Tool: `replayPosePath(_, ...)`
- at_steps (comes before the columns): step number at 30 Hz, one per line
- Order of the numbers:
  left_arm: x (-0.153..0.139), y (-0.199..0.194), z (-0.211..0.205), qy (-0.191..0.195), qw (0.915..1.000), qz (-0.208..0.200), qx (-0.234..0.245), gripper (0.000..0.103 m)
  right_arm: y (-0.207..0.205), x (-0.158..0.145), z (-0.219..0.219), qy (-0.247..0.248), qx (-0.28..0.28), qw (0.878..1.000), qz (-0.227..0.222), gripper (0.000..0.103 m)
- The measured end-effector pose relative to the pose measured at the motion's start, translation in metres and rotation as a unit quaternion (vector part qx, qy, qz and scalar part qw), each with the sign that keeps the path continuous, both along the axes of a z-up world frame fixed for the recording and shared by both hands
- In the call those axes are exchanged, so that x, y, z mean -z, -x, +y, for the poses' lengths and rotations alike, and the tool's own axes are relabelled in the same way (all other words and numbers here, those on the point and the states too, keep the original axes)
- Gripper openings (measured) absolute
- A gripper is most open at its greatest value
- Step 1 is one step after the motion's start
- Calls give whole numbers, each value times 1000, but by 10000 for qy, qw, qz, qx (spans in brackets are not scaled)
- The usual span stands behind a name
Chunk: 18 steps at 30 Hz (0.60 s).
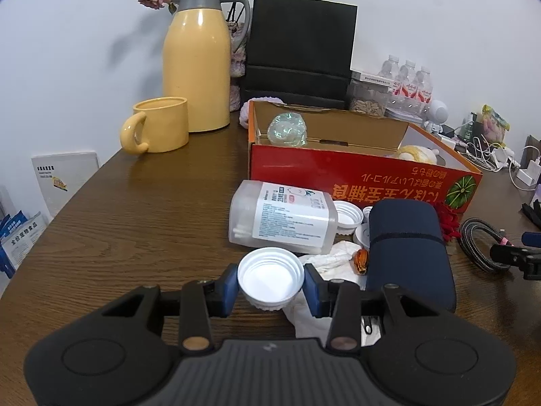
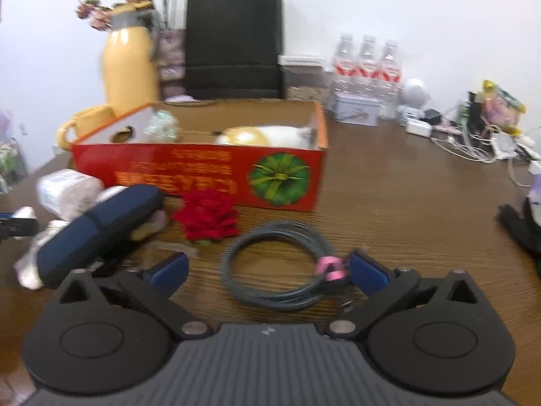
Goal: Organize objects
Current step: 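Grasp the white bottle cap with the left tool while the right tool grasps the black braided cable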
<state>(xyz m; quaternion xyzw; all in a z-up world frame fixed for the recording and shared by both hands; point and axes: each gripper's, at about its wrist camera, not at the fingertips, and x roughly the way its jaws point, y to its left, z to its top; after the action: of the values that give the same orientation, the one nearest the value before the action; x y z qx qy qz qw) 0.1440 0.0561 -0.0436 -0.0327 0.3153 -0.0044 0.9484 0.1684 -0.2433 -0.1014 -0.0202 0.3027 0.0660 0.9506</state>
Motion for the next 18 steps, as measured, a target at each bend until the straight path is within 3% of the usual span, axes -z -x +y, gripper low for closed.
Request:
replayPosePath(6,0,-1,-3,-28,10000,2,25,39,-31,13,3,-44,-34,9976,697,103)
replayPosePath(13,-1,-1,-5,-34,10000,-39,48,39,-37,18,14,-4,44,9983,584,102)
replayPosePath(18,-4,1,-6,-34,9999,-121,61,39,-31,17,9,-38,-26,9990,447,94)
